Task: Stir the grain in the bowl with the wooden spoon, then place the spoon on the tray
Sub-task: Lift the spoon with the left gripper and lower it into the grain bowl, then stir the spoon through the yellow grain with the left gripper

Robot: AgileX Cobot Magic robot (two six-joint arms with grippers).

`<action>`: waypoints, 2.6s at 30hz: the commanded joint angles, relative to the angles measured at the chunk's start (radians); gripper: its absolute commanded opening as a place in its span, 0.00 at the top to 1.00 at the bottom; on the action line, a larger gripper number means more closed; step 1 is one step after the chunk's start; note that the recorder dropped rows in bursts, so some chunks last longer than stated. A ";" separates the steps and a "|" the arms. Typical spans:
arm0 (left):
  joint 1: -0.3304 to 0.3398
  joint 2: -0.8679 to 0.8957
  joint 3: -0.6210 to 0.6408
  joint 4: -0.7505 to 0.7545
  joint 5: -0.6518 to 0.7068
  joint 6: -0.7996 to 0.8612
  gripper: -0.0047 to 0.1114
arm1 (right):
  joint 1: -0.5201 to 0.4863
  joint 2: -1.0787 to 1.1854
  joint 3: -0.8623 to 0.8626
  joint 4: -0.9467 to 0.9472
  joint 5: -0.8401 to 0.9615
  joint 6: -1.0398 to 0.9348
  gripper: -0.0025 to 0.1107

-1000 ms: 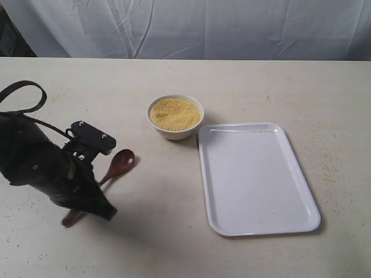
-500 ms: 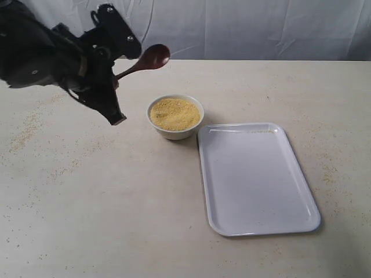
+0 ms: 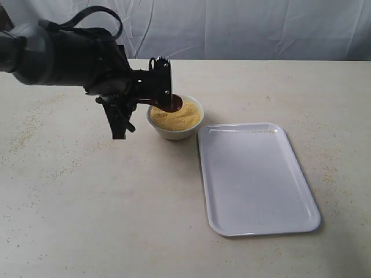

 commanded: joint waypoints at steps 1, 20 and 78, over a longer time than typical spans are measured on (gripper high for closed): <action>-0.007 0.048 -0.037 0.078 0.041 -0.001 0.96 | -0.004 -0.006 -0.001 -0.002 -0.009 -0.004 0.90; -0.086 0.121 -0.080 0.199 0.092 0.019 0.96 | -0.004 -0.006 -0.001 -0.002 -0.009 -0.004 0.90; -0.057 0.209 -0.193 0.188 0.142 0.151 0.96 | -0.004 -0.006 -0.001 -0.002 -0.009 -0.004 0.90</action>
